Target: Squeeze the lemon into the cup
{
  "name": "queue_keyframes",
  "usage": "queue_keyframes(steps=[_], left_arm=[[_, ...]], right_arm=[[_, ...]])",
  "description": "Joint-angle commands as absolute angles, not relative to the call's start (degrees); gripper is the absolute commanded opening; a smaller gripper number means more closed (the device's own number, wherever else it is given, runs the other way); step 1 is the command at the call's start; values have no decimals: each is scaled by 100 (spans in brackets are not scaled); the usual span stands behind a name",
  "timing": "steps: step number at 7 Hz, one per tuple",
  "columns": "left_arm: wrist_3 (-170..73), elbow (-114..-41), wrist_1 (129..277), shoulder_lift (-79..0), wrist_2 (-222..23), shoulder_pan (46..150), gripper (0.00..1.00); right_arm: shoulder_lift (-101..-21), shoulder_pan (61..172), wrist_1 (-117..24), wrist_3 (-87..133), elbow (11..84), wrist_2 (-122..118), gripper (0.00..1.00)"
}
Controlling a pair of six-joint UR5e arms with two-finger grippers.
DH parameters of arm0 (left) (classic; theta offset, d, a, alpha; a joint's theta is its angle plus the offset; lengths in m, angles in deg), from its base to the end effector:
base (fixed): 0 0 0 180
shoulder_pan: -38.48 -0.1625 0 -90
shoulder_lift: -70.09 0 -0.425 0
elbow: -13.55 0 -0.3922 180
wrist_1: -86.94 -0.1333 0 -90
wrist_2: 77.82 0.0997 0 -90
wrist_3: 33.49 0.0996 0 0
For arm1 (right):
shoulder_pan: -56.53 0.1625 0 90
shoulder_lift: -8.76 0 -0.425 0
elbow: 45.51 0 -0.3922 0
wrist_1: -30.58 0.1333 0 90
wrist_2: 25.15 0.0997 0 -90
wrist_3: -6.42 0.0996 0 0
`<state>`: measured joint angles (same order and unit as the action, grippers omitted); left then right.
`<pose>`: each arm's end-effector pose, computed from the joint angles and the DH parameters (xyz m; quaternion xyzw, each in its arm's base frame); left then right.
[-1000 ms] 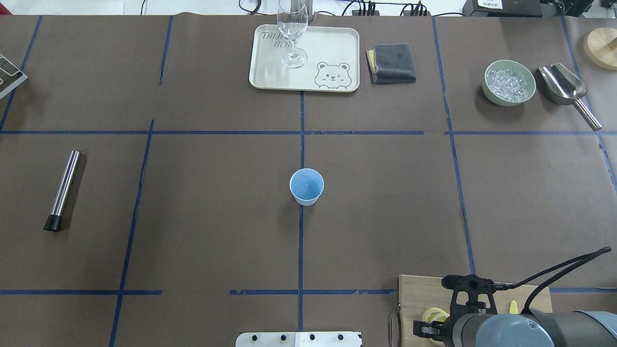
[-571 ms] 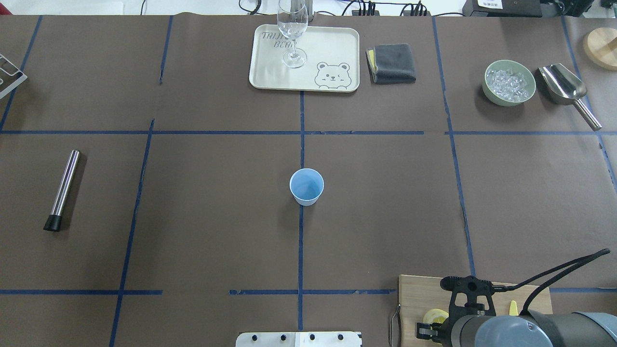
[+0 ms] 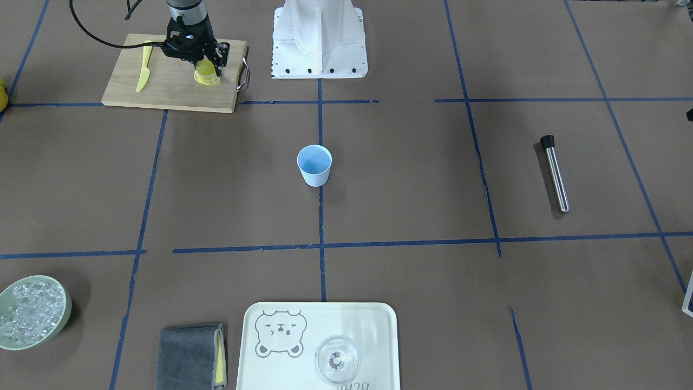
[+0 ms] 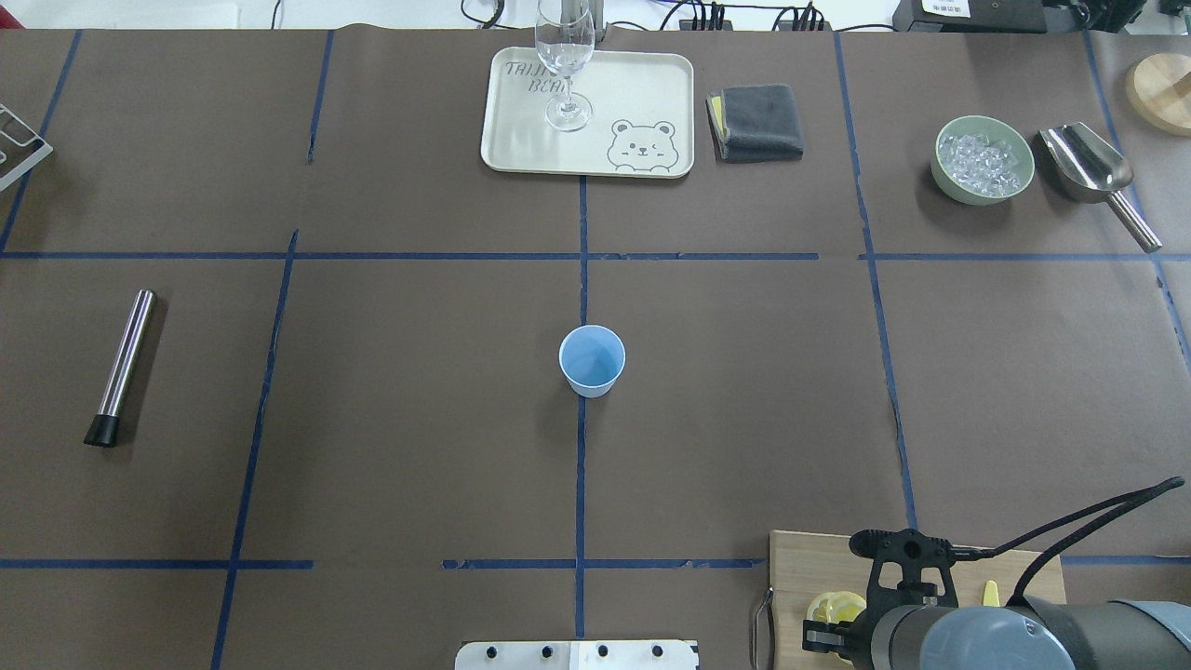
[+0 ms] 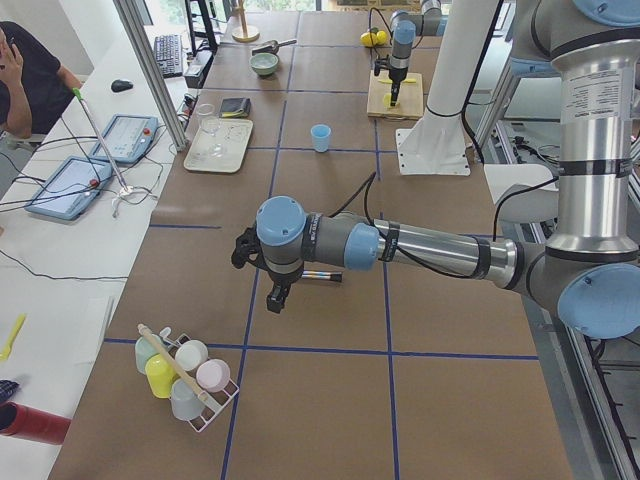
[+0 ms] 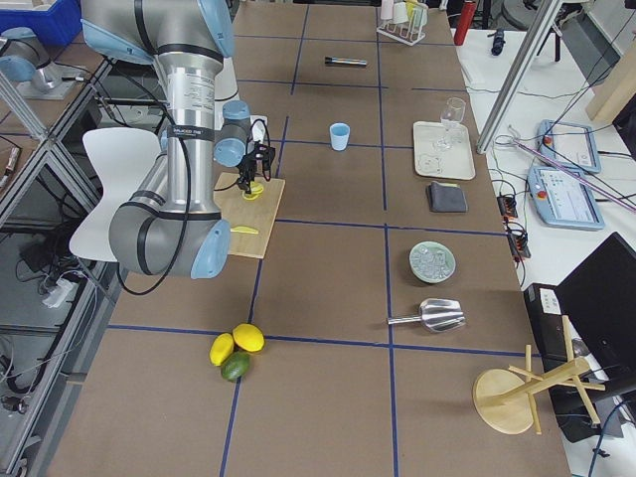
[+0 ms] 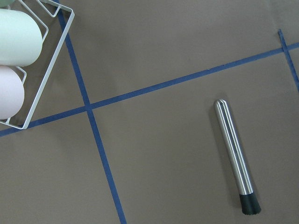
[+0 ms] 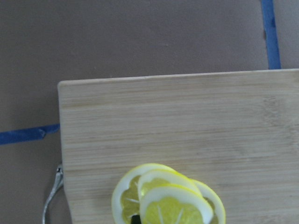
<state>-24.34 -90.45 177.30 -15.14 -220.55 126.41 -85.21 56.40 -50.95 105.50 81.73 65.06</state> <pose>-0.0374 -0.4618 0.5660 0.1021 0.4371 0.1242 0.8849 -0.4395 -0.1319 0.3793 -0.0303 -0.3550 0.0723 0.9316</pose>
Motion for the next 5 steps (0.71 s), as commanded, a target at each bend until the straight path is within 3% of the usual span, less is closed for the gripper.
queue_keyframes(steps=[1, 4, 5], left_arm=[[-2434, -9060, 17729, -1490, -22108, 12645, 100], [-2435, -9077, 17721, -1481, -22108, 12654, 100], [-2434, -9077, 17721, -1473, -22108, 12654, 100]], right_arm=[[-8563, 5653, -5107, 10565, 8316, 6494, 42], [-8642, 5653, -5142, 10565, 8387, 6494, 43], [-8634, 5644, -5142, 10600, 8378, 6476, 31]])
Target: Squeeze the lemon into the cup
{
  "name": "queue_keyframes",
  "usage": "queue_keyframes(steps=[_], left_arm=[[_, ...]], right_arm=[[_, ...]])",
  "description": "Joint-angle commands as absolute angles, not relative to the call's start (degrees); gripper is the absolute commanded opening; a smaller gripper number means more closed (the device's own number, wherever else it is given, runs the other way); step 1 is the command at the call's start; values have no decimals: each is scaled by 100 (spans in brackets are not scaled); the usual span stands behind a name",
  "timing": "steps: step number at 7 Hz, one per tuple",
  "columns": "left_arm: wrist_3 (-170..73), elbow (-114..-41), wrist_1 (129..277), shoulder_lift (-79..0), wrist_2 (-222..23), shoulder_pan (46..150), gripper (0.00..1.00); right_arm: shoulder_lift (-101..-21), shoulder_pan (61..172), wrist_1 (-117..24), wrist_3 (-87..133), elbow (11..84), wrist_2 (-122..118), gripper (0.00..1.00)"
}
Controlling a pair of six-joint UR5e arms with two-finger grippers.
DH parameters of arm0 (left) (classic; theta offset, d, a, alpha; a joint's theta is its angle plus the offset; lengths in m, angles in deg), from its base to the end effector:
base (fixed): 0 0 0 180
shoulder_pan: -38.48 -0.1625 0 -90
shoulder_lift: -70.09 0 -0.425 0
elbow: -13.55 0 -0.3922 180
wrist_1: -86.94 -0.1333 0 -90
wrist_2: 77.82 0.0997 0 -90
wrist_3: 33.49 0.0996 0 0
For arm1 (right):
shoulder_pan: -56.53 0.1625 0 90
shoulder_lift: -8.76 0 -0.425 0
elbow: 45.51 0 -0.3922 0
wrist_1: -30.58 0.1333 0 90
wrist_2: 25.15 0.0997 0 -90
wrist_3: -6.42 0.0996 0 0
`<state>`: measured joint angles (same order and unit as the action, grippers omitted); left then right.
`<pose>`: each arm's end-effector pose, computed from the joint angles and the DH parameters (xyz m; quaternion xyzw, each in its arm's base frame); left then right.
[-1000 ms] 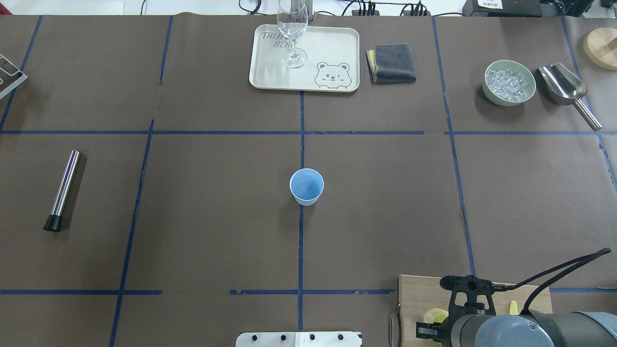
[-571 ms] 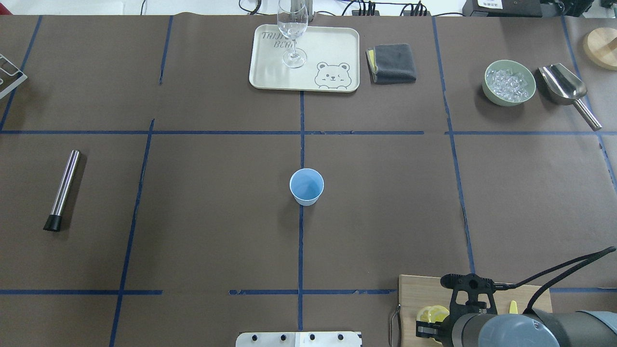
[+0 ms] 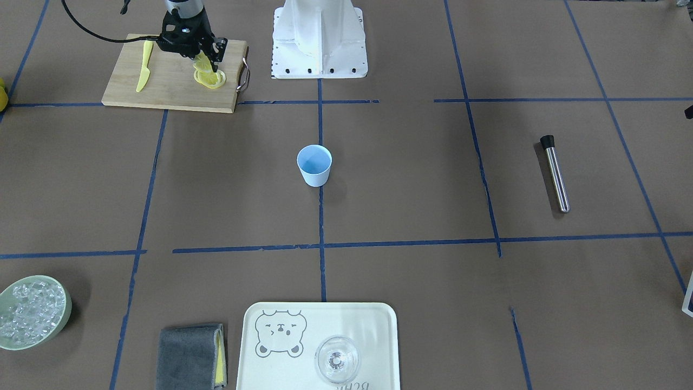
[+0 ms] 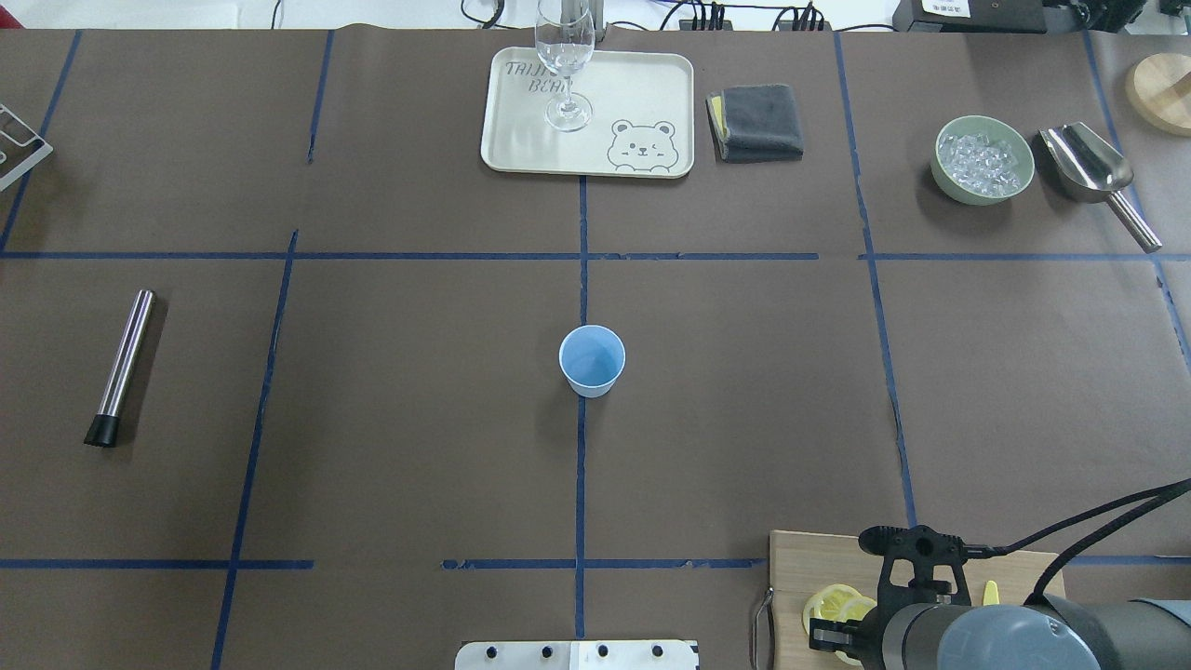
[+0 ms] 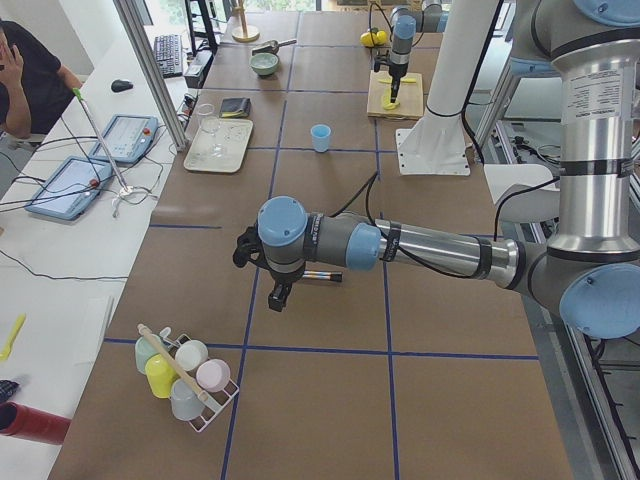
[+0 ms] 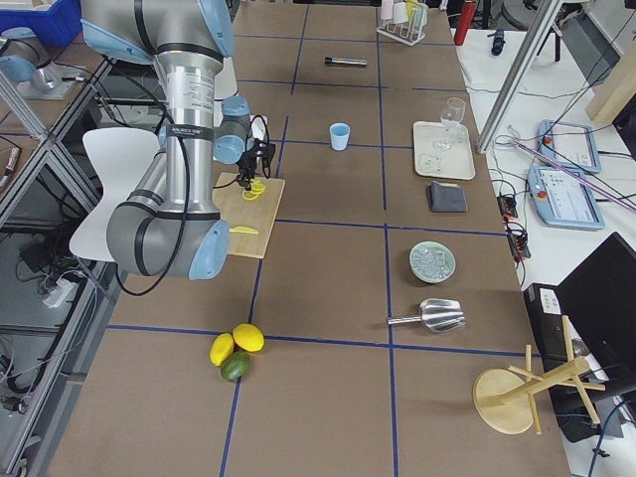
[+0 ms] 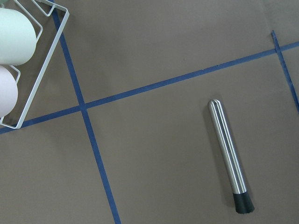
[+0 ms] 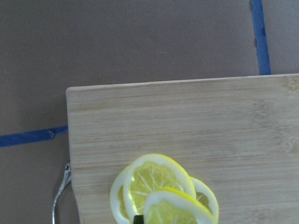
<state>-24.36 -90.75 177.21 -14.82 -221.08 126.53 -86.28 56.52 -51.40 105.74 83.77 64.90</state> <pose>-0.0379 -0.4591 0.5654 0.1017 0.4412 0.1229 0.8831 -0.4277 -0.1331 0.3718 -0.0297 -0.3593 0.0755 0.9297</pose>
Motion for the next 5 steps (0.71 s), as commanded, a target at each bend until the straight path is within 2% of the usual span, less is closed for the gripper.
queue_keyframes(steps=[1, 2, 5], left_arm=[[-2434, -9077, 17721, -1473, -22108, 12654, 100], [-2434, -9069, 17721, -1473, -22108, 12654, 100], [-2434, -9068, 17721, -1473, -22108, 12654, 100]], right_arm=[[-8625, 5636, -5142, 10766, 8369, 6494, 14], [-8616, 5635, -5142, 10776, 8369, 6494, 3], [-8651, 5653, -5142, 10767, 8369, 6494, 0]])
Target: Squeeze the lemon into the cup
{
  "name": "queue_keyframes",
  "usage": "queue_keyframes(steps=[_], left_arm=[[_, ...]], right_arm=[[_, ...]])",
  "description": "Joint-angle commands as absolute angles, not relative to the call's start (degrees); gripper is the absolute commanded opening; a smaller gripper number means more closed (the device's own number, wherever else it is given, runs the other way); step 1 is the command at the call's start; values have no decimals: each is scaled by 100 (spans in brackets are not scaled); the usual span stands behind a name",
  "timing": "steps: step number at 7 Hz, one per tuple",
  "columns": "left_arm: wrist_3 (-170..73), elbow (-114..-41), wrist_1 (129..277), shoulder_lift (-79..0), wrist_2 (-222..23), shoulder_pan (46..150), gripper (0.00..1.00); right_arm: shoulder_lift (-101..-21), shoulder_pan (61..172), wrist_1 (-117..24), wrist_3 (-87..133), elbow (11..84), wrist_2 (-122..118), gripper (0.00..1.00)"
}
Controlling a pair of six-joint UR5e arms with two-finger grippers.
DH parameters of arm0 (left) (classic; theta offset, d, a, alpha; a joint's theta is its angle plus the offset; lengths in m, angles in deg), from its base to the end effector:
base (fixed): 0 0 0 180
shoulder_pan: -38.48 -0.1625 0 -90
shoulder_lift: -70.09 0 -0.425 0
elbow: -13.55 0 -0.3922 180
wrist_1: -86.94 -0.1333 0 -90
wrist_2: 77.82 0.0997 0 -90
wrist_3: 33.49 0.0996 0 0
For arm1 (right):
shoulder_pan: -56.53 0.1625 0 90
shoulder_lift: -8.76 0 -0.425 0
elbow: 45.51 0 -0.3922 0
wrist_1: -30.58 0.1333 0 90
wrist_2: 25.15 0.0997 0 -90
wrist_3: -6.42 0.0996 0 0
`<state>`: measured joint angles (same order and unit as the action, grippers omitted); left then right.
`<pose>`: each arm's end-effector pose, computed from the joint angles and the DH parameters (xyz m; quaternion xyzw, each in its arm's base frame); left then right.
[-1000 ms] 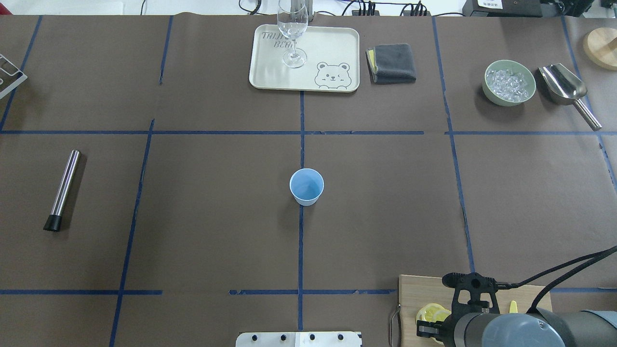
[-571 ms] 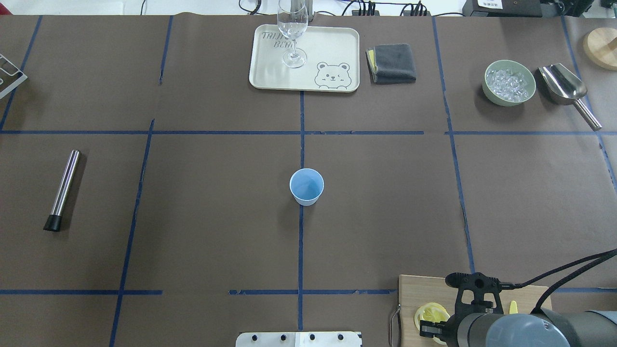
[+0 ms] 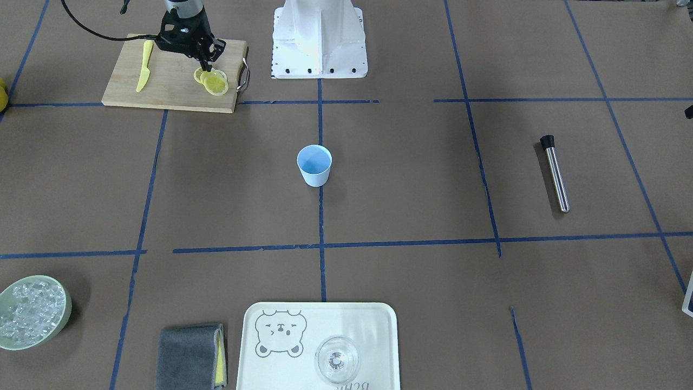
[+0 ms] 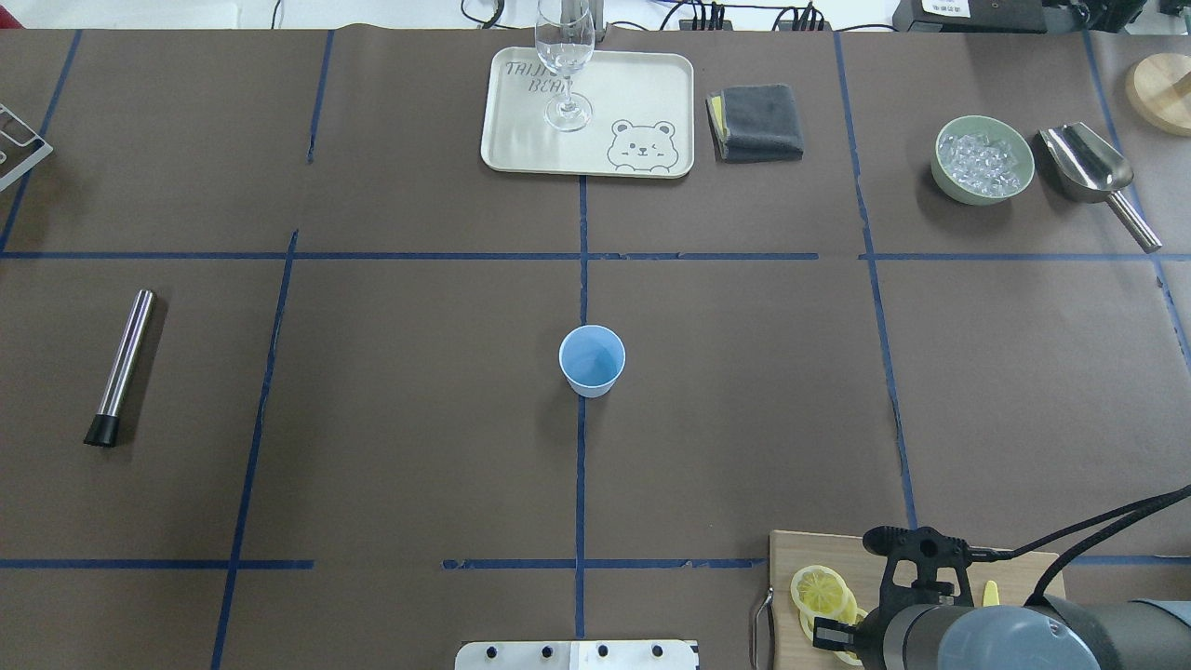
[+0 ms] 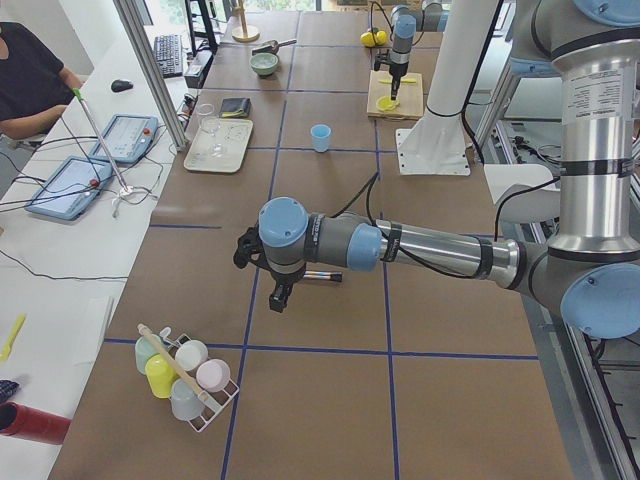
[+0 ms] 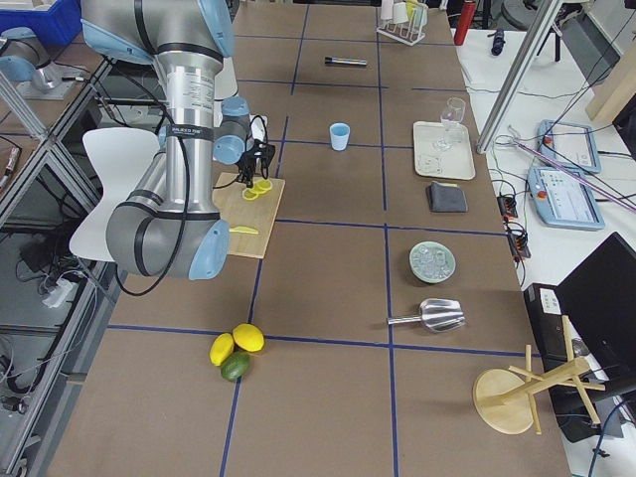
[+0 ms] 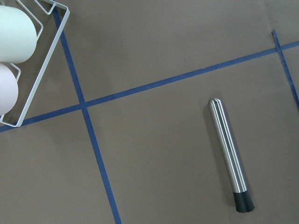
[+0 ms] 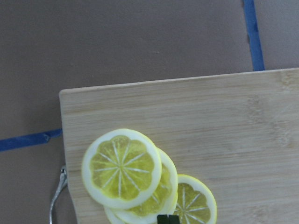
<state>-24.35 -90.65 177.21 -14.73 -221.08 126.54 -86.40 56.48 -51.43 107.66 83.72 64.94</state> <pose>-0.0380 -0.4585 0.5670 0.1003 0.4413 0.1221 0.8833 -0.4275 -0.1328 0.3732 -0.0360 -0.3570 0.0907 0.9290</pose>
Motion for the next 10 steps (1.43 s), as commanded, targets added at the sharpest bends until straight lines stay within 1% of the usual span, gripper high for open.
queue_keyframes(steps=[1, 3, 4, 6, 7, 8, 9, 10], left_arm=[[-2434, -9069, 17721, -1473, -22108, 12654, 100], [-2434, -9051, 17721, -1473, -22108, 12654, 100], [-2434, -9034, 17721, -1473, -22108, 12654, 100], [-2434, -9068, 17729, -1473, -22108, 12654, 100], [-2417, -9095, 17869, -1481, -22065, 12654, 100], [-2417, -8912, 18488, -1481, -22038, 12645, 100], [-2417, -8571, 18938, -1481, -22038, 12645, 100], [-2417, -8359, 18977, -1516, -22029, 12645, 100]], right_arm=[[-8651, 5653, -5142, 10767, 8378, 6494, 0], [-8677, 5670, -5142, 10767, 8387, 6502, 0], [-8852, 5679, -5142, 10802, 8474, 6459, 99], [-8888, 5775, -5142, 10803, 8597, 6502, 100], [-9045, 5994, -5125, 10794, 8763, 6572, 100], [-9108, 6440, -5090, 10741, 8817, 6869, 100], [-9108, 6914, -5081, 10593, 8800, 7281, 100], [-9134, 7510, -5090, 9965, 8782, 7763, 100]])
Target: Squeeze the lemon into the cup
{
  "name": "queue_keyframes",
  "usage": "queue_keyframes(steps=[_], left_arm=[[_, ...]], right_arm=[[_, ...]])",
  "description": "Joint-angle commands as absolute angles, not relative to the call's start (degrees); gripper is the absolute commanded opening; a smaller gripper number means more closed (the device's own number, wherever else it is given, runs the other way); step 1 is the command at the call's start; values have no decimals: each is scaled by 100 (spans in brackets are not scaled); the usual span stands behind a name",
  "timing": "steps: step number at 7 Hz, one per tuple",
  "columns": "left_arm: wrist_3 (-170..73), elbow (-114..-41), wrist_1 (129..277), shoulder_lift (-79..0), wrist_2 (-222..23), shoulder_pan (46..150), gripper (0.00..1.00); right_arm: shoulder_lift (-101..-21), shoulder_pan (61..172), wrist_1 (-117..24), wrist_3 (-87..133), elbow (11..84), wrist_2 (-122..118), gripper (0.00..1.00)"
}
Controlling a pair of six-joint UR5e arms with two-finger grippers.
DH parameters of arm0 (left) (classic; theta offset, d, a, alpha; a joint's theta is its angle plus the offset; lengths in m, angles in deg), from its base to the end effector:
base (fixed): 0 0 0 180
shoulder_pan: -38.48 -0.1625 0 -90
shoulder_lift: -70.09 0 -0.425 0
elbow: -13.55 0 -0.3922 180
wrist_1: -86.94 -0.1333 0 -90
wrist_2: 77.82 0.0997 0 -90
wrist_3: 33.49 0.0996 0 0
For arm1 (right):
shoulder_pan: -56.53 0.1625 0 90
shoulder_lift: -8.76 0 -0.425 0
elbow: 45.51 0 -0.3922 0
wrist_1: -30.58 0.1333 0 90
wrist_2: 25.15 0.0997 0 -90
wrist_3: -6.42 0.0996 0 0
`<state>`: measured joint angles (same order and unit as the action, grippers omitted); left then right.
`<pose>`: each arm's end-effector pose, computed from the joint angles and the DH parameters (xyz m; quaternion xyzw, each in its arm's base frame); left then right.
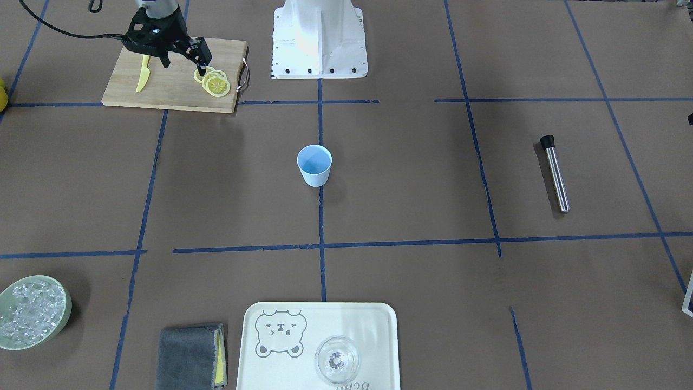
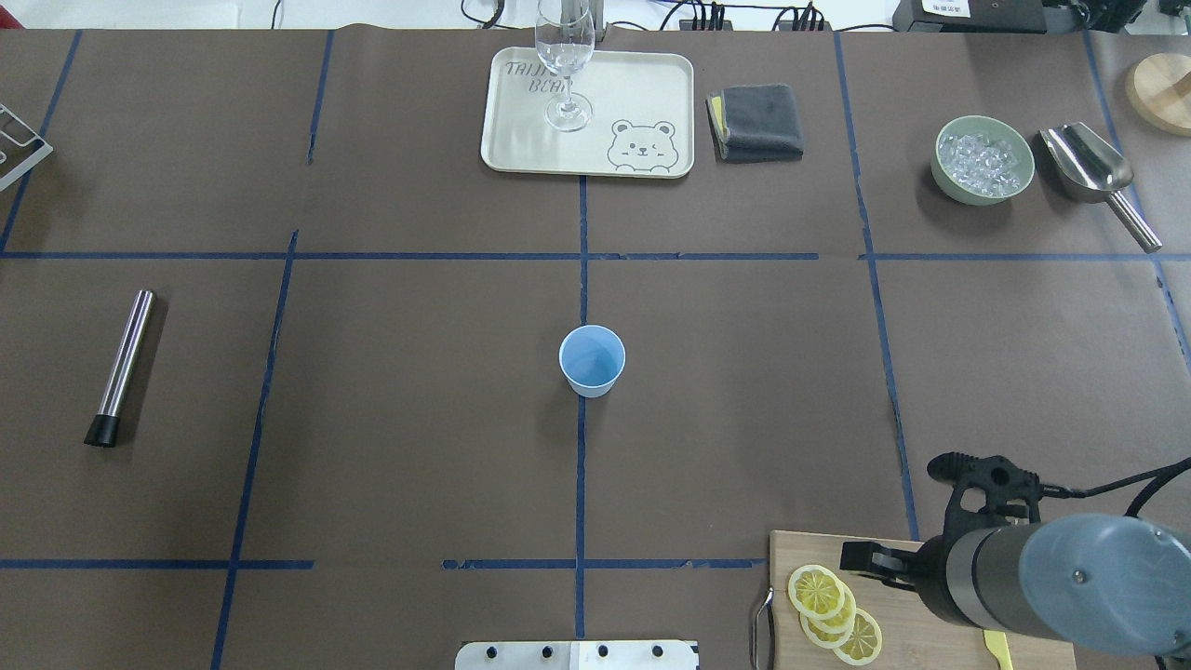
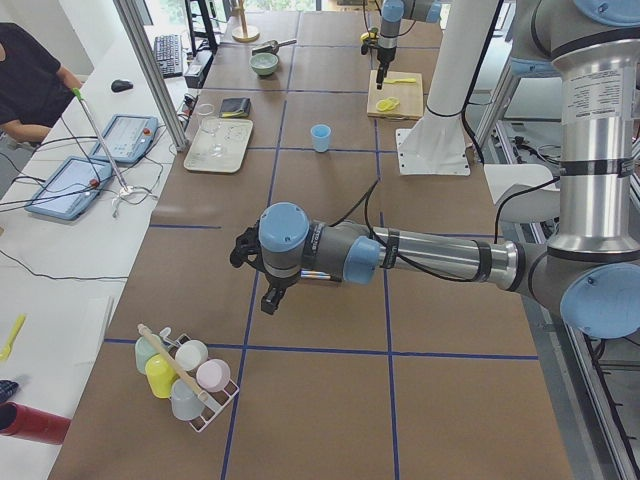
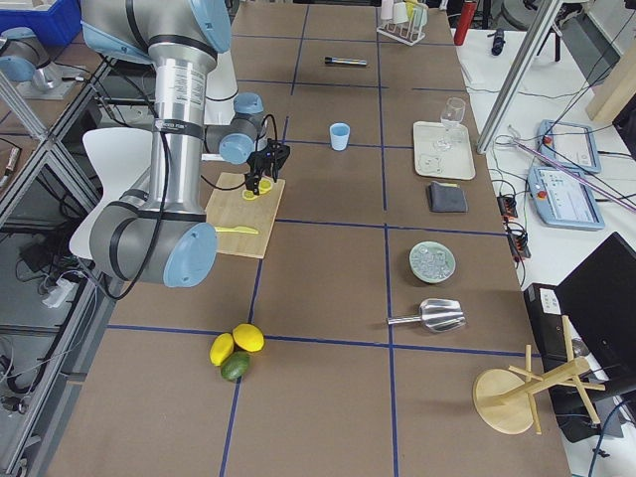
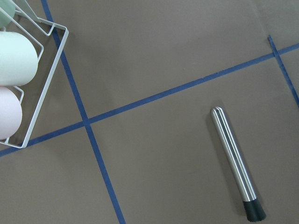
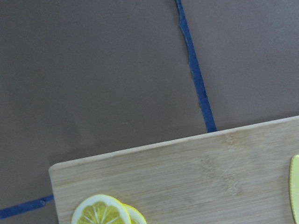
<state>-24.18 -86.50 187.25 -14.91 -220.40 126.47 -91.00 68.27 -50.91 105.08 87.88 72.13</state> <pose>-0.0378 -0.4674 0.5833 0.1475 0.4304 0.1465 0.8784 -0.3619 -0.1985 0.3705 -0.0496 -0.3602 0.1424 0.9206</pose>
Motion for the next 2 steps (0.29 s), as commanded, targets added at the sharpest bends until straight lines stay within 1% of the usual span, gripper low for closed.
queue_keyframes(steps=[1, 2], left_arm=[[-2417, -8348, 18960, -1525, -21986, 12645, 100], [-2426, -8330, 18943, -1551, -21864, 12645, 100]], right_arm=[[-9213, 8047, -5090, 9463, 8765, 8212, 100], [-9318, 8566, -5090, 8710, 8643, 8521, 100]])
